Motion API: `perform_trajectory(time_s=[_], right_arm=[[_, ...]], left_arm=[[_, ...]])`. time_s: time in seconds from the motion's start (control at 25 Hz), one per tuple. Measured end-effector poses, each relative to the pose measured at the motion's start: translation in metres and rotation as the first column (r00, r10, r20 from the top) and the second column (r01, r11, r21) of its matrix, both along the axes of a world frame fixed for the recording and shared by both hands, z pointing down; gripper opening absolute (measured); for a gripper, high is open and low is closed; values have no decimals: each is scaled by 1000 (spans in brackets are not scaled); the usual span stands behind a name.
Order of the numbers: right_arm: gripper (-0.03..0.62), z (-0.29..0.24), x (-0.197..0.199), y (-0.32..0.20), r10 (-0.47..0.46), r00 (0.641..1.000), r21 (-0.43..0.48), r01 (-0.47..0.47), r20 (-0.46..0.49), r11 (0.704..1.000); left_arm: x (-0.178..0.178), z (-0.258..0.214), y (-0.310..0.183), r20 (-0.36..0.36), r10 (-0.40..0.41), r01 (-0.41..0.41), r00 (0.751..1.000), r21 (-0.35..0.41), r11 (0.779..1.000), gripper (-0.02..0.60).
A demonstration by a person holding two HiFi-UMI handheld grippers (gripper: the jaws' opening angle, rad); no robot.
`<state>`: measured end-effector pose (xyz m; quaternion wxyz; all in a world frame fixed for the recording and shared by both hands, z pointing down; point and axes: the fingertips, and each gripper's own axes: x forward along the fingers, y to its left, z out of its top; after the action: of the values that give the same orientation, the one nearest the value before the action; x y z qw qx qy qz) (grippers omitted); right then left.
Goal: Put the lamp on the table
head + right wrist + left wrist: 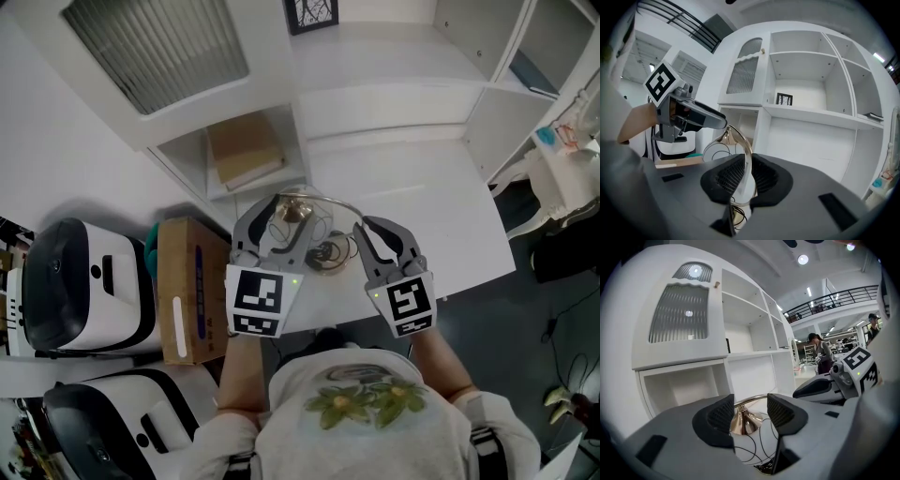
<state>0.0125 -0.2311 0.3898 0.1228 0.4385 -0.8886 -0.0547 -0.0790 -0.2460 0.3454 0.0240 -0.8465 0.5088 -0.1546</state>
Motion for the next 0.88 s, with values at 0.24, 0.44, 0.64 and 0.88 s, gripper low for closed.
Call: perform_trajectory(time_s=[0.24,0.44,0.64,0.88], right_arm=[[40,-1,-3,21,-39,999,-7,39,29,999],[32,-4,0,35,-66,996,-14,67,62,998],[31,-5,0,47,-83,992,-31,86,96,996],[31,-5,-8,61,-112,985,-58,121,132,991]], left_arm=[[-1,-1,24,21,-66,64,998,79,995,59],[6,16,42,-25,-65,65,998,-1,998,34],[13,26,54,-37,-80,78,996,-42,996,29],[19,31,67,-78,-82,75,994,-88,993,29]])
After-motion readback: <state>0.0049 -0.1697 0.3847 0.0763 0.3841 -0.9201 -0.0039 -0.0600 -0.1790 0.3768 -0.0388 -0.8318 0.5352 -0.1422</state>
